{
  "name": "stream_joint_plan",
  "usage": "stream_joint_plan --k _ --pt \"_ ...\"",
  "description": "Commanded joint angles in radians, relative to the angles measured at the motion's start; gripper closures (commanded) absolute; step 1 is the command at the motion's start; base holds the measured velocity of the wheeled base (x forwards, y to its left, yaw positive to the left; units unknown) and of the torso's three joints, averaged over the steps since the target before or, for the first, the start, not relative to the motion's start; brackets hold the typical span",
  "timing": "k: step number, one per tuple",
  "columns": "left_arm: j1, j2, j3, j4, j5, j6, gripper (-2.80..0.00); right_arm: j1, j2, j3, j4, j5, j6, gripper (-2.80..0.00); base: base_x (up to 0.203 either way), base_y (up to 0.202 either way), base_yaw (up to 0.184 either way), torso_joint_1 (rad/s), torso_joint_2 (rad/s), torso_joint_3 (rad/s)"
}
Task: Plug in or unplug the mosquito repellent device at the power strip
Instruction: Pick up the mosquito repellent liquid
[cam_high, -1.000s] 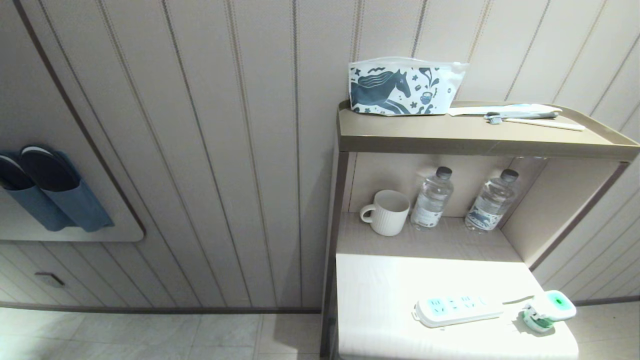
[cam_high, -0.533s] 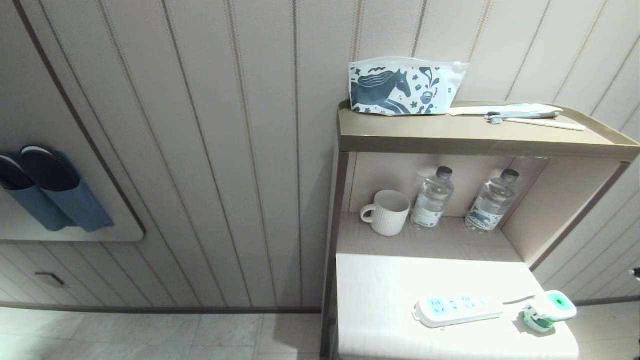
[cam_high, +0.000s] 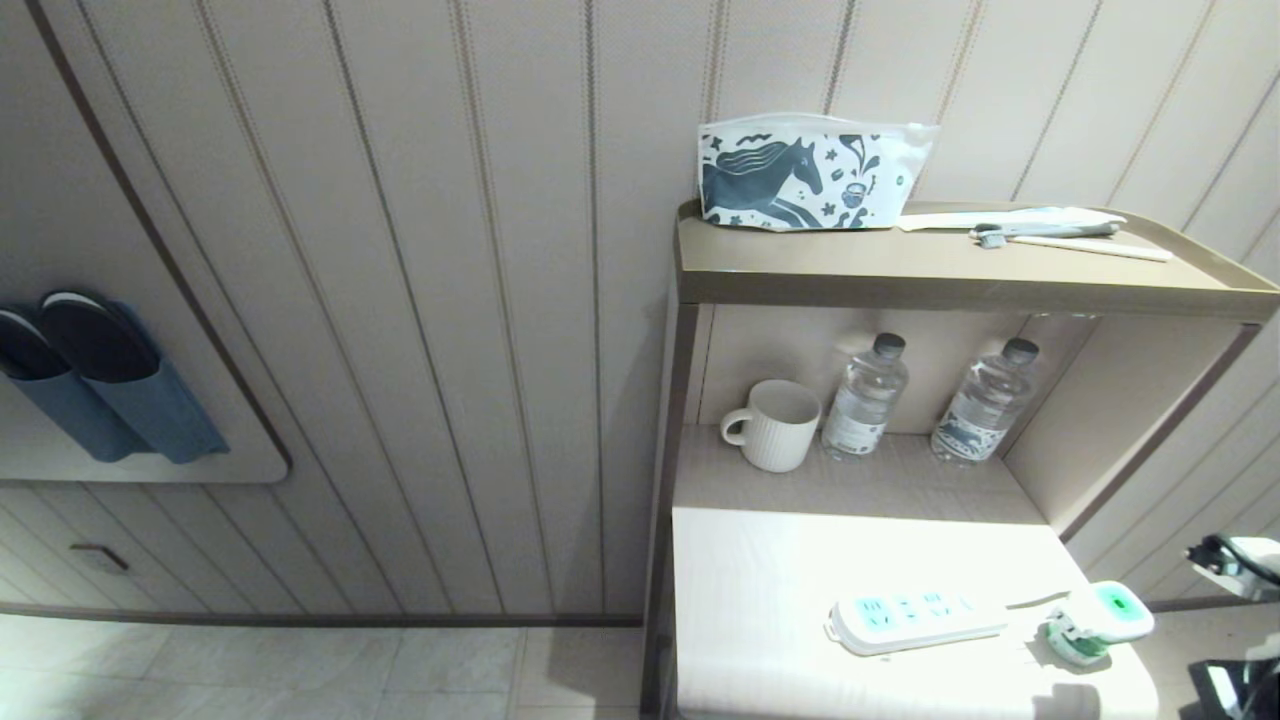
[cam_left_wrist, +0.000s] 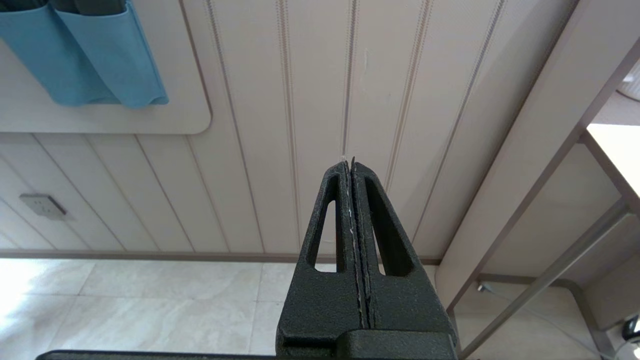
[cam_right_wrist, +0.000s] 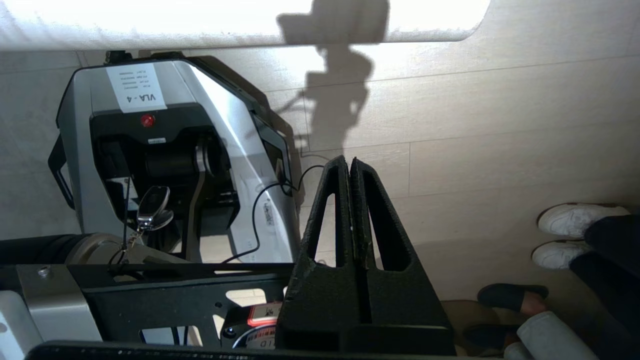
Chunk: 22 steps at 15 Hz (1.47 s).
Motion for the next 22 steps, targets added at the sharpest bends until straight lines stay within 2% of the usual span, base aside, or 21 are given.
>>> stream_joint_plan --k 1,5,16,22 --pt "0.000 -0.001 0.002 0.000 0.000 0.000 0.00 0.000 0.077 0.007 -0.024 0.001 -0.002 0.00 0.000 0.000 0.000 0.000 0.00 0.000" --pt "0.000 -0.001 0.002 0.000 0.000 0.000 0.00 0.002 0.142 0.007 -0.116 0.001 0.000 0.00 0.000 0.000 0.000 0.000 0.00 0.000" --pt "0.000 -0.001 0.002 0.000 0.000 0.000 0.00 0.016 0.234 0.007 -0.238 0.006 -0.002 0.00 0.000 0.000 0.000 0.000 0.00 0.000" --pt "0.000 -0.001 -0.001 0.000 0.000 0.000 0.00 0.082 0.247 0.010 -0.264 0.009 0.002 0.00 0.000 0.000 0.000 0.000 0.00 0.000"
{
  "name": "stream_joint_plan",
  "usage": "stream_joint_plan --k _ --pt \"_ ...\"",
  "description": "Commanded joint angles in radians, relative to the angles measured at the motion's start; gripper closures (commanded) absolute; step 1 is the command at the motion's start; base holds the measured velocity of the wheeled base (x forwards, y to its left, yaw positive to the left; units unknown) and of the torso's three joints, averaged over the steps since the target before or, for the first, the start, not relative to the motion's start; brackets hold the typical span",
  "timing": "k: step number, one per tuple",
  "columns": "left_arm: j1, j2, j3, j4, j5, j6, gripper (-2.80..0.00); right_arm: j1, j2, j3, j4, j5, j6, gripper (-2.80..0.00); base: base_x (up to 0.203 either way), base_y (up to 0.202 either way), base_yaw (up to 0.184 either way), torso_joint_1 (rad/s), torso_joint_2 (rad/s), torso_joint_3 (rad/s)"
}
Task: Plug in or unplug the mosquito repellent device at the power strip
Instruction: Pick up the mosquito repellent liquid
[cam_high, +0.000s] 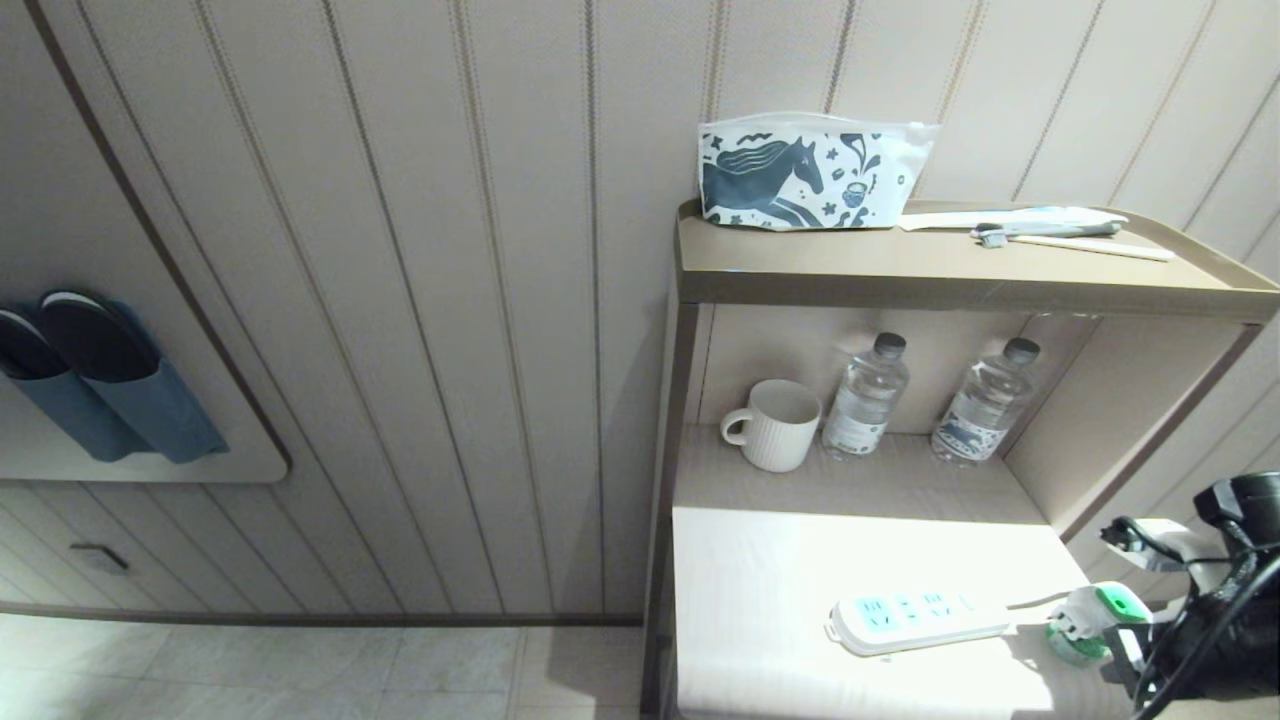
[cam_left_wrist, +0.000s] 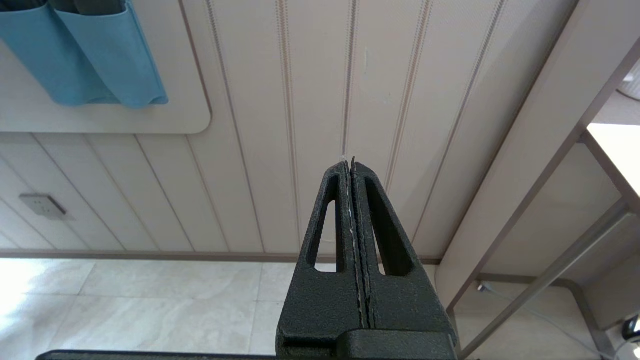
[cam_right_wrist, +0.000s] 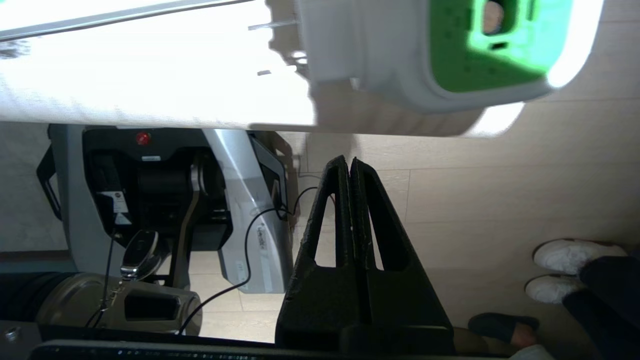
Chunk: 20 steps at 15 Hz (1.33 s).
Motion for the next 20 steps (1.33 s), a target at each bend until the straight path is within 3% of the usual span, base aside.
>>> stream_joint_plan --k 1,20 --pt "0.000 -0.001 -0.001 0.000 0.000 0.000 0.00 0.013 0.003 -0.005 0.001 0.000 -0.001 0.00 0.000 0.000 0.000 0.000 0.00 0.000" --pt "0.000 -0.001 -0.001 0.000 0.000 0.000 0.00 0.037 0.063 -0.071 0.001 0.003 0.002 0.00 0.000 0.000 0.000 0.000 0.00 0.000"
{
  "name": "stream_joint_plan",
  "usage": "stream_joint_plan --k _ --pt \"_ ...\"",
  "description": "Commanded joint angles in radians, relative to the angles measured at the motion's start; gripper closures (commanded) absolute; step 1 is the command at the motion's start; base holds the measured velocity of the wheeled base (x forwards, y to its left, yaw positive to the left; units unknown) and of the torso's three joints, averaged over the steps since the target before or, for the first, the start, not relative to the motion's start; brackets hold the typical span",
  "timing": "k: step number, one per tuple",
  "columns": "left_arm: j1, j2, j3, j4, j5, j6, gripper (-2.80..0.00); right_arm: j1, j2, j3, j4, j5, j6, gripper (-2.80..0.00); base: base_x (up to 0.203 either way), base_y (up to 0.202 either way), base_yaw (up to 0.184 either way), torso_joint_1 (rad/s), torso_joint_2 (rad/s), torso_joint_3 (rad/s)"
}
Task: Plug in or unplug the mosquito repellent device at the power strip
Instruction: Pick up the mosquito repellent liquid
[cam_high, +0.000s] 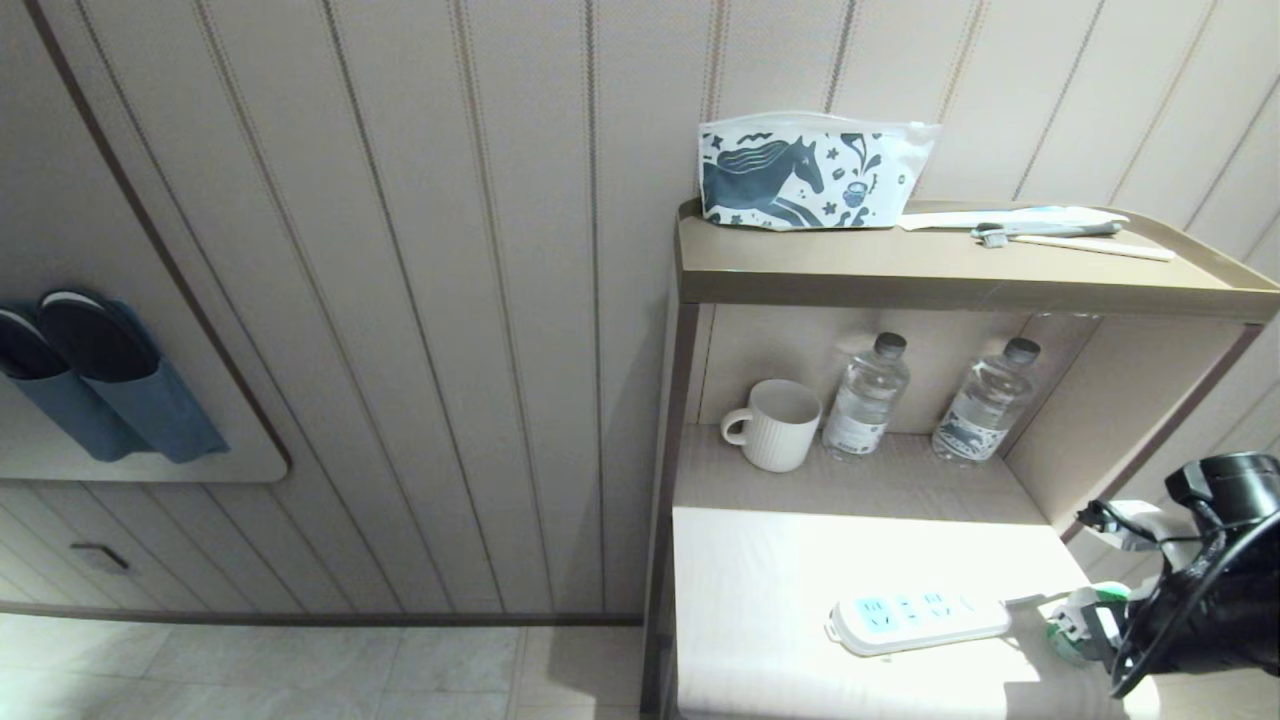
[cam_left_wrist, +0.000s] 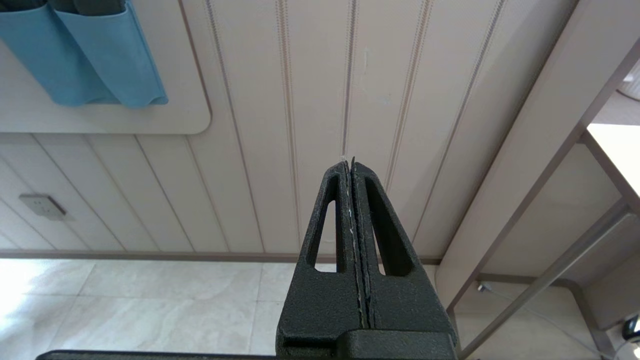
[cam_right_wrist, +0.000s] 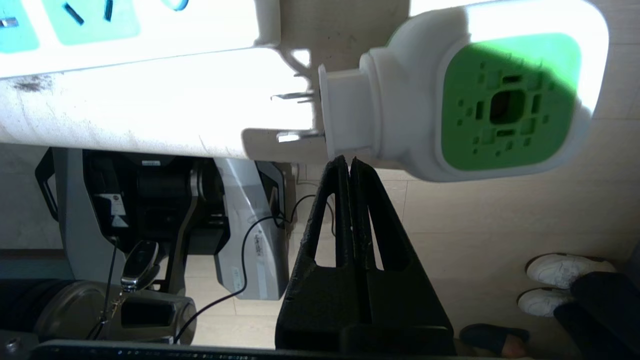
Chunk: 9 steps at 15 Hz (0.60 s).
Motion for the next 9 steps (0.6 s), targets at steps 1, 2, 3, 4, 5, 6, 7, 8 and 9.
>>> stream_joint_plan --k 1,2,3,4,5,6,7,8,9 --pt "0.000 -0.001 0.000 0.000 0.000 0.000 0.00 0.001 0.016 -0.012 0.001 0.001 -0.001 0.00 0.000 0.000 0.000 0.000 0.00 0.000" --pt "0.000 -0.001 0.000 0.000 0.000 0.000 0.00 0.001 0.018 -0.018 0.001 0.001 -0.002 0.00 0.000 0.000 0.000 0.000 0.00 0.000" --pt "0.000 -0.001 0.000 0.000 0.000 0.000 0.00 0.001 0.020 -0.023 0.001 0.001 -0.003 0.00 0.000 0.000 0.000 0.000 0.00 0.000" --pt "0.000 -0.001 0.001 0.000 0.000 0.000 0.00 0.001 0.020 -0.026 0.001 0.001 -0.003 0.00 0.000 0.000 0.000 0.000 0.00 0.000" --pt "0.000 -0.001 0.001 0.000 0.000 0.000 0.00 0.001 0.020 -0.033 0.001 0.001 -0.001 0.00 0.000 0.000 0.000 0.000 0.00 0.000" --pt "0.000 -0.001 0.000 0.000 0.000 0.000 0.00 0.001 0.022 -0.038 0.001 0.000 -0.001 0.00 0.000 0.000 0.000 0.000 0.00 0.000" --pt "0.000 -0.001 0.000 0.000 0.000 0.000 0.00 0.002 0.022 -0.040 0.001 0.000 -0.003 0.00 0.000 0.000 0.000 0.000 0.00 0.000" --pt "0.000 -0.001 0.000 0.000 0.000 0.000 0.00 0.002 0.022 -0.044 0.001 0.000 -0.003 0.00 0.000 0.000 0.000 0.000 0.00 0.000" --pt "0.000 -0.001 0.000 0.000 0.000 0.000 0.00 0.004 0.022 -0.049 0.002 0.000 -0.002 0.00 0.000 0.000 0.000 0.000 0.00 0.000"
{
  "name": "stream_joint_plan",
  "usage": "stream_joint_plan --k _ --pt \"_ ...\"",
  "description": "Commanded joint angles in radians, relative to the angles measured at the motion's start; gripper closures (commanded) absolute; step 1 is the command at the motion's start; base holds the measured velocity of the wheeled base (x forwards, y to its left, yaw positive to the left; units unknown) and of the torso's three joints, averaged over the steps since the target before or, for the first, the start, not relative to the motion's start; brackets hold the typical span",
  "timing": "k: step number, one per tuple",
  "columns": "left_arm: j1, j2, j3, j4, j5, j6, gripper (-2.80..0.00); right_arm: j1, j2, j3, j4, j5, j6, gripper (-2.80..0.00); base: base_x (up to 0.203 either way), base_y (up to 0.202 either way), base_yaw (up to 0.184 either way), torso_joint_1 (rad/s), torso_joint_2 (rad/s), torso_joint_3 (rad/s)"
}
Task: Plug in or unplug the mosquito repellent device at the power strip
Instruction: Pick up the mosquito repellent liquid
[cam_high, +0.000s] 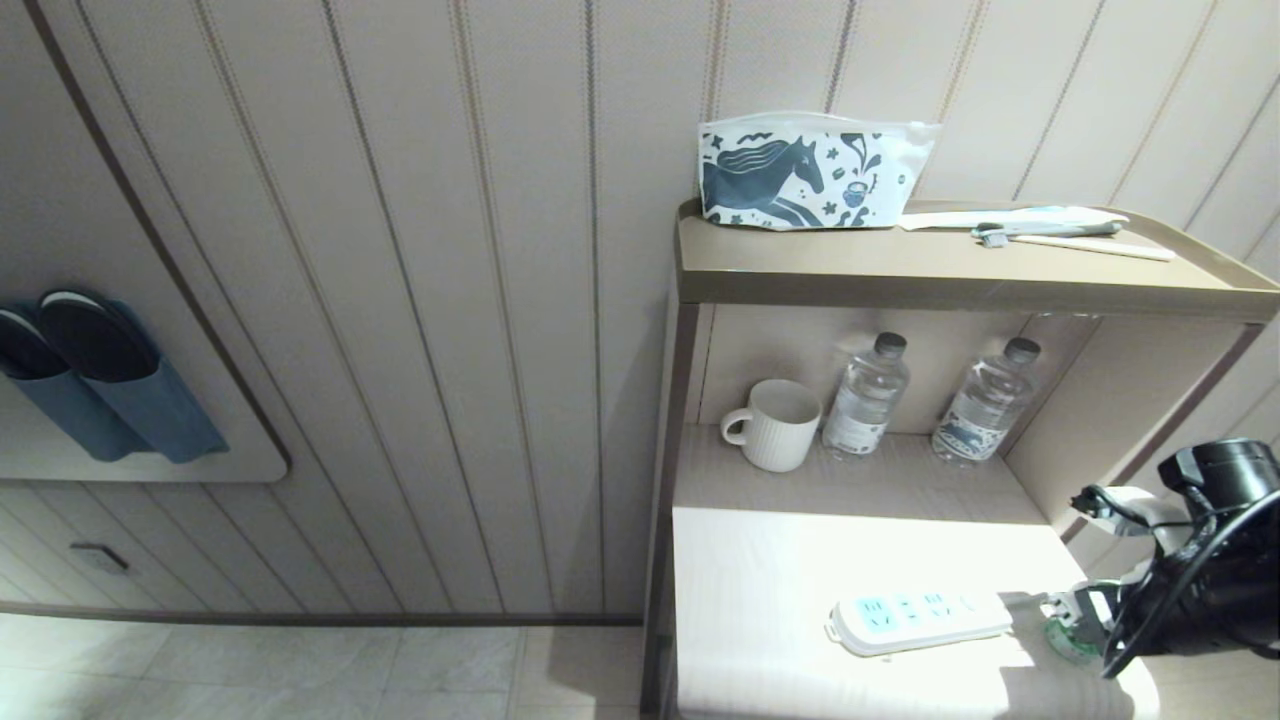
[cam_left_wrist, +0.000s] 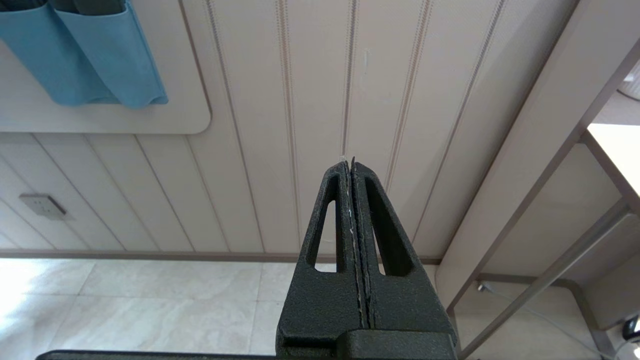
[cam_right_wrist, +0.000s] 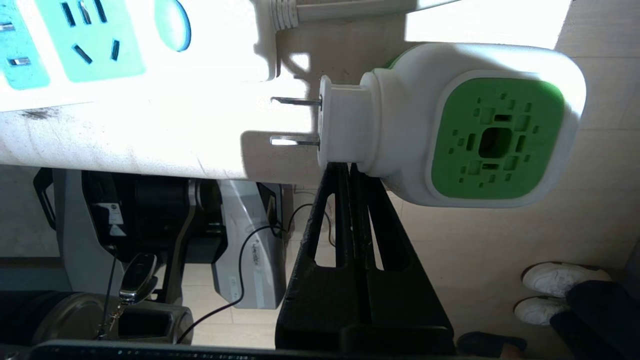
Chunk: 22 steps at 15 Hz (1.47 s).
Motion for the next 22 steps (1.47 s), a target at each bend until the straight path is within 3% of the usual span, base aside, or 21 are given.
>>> stream_joint_plan --k 1,10,22 --pt "0.000 -0.001 0.000 0.000 0.000 0.000 0.00 0.007 0.003 -0.011 0.000 0.000 -0.001 0.00 0.000 0.000 0.000 0.000 0.00 0.000" --pt "0.000 -0.001 0.000 0.000 0.000 0.000 0.00 0.053 0.036 -0.028 0.000 0.000 0.032 0.00 0.000 0.000 0.000 0.000 0.00 0.000" --pt "0.000 -0.001 0.000 0.000 0.000 0.000 0.00 0.053 0.079 -0.087 0.000 0.000 0.042 0.00 0.000 0.000 0.000 0.000 0.00 0.000"
